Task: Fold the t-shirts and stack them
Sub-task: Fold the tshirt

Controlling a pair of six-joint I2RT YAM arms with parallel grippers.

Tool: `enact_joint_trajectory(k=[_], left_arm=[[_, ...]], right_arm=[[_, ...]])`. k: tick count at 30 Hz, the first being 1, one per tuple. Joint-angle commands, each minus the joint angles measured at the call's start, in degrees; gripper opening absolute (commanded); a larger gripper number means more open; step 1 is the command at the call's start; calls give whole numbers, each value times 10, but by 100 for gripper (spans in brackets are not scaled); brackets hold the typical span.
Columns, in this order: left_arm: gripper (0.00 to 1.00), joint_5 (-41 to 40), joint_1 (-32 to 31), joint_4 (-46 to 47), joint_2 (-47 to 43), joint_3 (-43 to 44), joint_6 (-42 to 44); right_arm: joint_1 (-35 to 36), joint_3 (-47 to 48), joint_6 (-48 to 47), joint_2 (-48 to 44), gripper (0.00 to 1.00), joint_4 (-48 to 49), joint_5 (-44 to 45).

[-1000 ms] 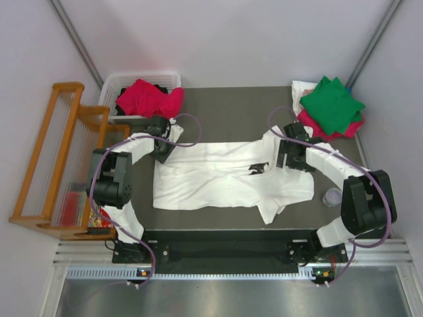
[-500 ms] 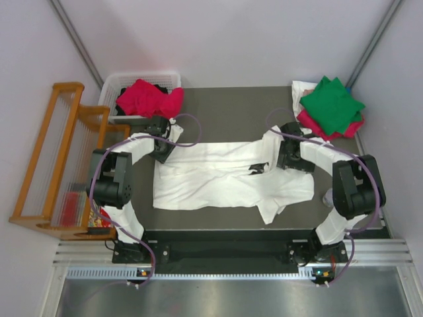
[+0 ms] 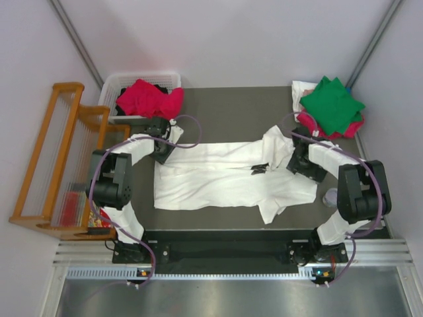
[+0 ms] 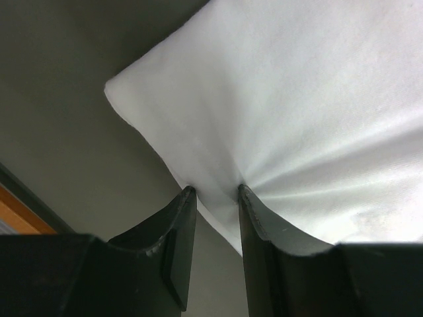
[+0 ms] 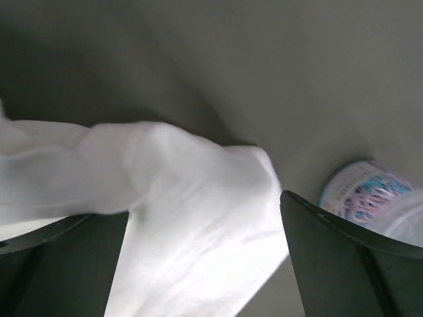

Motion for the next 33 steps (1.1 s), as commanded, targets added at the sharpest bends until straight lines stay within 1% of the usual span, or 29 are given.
enact_joint_trajectory(k=[1,5,8,11,12,14,15,19,23,26,30,33], left_arm=[[37,-26,3,-14,-18,-18,14],[37,-26,3,-13,-17,-19,14],[37,-25,3,-15,-15,-18,14],[37,-28,3,-15,-13,-18,13],[37,-27,3,-15,-11,-18,12],[37,-27,3,-16,-10,-18,9],[37,-27,3,-15,-10,-17,8],[37,-26,2,-16,-6,-17,5],[37,-28,2,-16,-4,-21,4],[36,-29,3,-14,-6,-22,3],[36,-33,3,-11,-10,-25,6],[36,-38,3,-9,-13,-32,10]], right_arm=[[-34,-14,44,-61,95,-75,74],[-61,-20,32,-99,95,-75,77],[-60,-3,23,-111,95,-86,70],[-45,29,2,-134,95,-69,38],[-40,45,-10,-145,95,-63,15],[-22,62,-19,-144,95,-42,-12],[-17,80,-26,-135,95,-41,-34],[21,127,-38,-92,95,-39,-52],[89,142,-49,-72,91,0,-60],[102,156,-41,-20,91,6,-78],[102,150,-30,24,91,29,-100],[103,146,-27,55,91,44,-100]])
